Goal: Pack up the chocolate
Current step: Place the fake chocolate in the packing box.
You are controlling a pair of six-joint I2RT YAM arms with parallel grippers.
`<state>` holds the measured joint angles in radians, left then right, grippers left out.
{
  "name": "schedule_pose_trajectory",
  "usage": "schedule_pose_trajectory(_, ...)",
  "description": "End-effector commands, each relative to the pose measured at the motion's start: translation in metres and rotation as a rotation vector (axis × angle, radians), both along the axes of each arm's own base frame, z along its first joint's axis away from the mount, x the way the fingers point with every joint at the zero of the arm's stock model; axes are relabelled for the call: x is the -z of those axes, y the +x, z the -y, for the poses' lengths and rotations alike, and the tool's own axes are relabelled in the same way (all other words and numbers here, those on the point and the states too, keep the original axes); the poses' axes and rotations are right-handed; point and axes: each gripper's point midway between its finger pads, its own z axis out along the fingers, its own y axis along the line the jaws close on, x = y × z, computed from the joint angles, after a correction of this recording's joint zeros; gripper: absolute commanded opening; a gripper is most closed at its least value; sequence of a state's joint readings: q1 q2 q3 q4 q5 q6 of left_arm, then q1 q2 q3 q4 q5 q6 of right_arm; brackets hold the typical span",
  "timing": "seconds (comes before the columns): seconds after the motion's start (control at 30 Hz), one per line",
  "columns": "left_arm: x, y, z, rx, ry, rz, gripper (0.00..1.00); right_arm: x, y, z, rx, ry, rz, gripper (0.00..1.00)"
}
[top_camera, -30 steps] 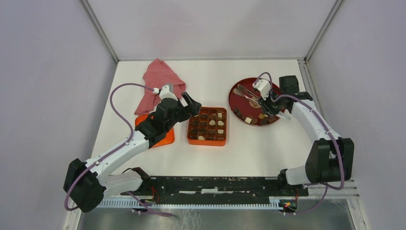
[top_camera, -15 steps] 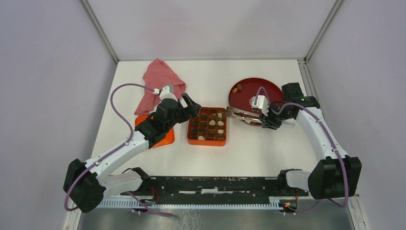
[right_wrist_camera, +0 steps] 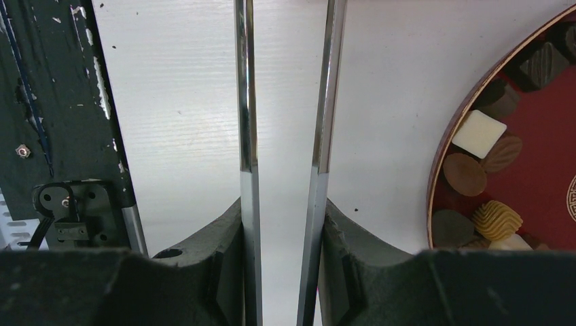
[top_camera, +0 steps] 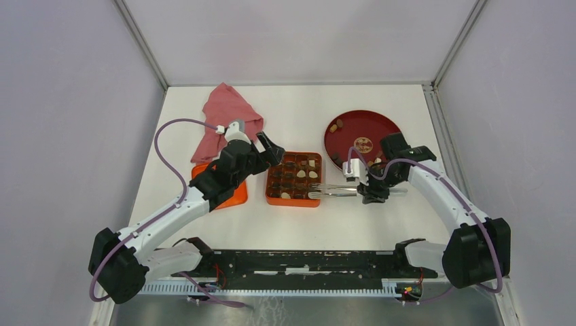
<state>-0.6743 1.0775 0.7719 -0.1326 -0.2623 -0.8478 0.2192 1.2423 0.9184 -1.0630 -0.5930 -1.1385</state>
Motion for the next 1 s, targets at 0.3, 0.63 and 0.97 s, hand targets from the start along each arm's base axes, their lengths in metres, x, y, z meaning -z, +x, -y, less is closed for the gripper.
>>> schedule_pose_trajectory(0.3,-0.006,0.004,-0.003,-0.027,-0.010,0.022,0.98,0.008,0.005,-0.003,0.004,-0.041,0.030,0.18)
schedule_pose_trajectory(0.63,-0.006,0.004,-0.003,-0.026,-0.008,0.021,0.98,0.013,0.007,-0.002,0.027,-0.055,0.023,0.31)
schedule_pose_trajectory(0.97,-0.006,0.004,-0.004,-0.030,-0.009,0.022,0.98,0.014,0.004,-0.002,0.026,-0.060,0.016,0.42)
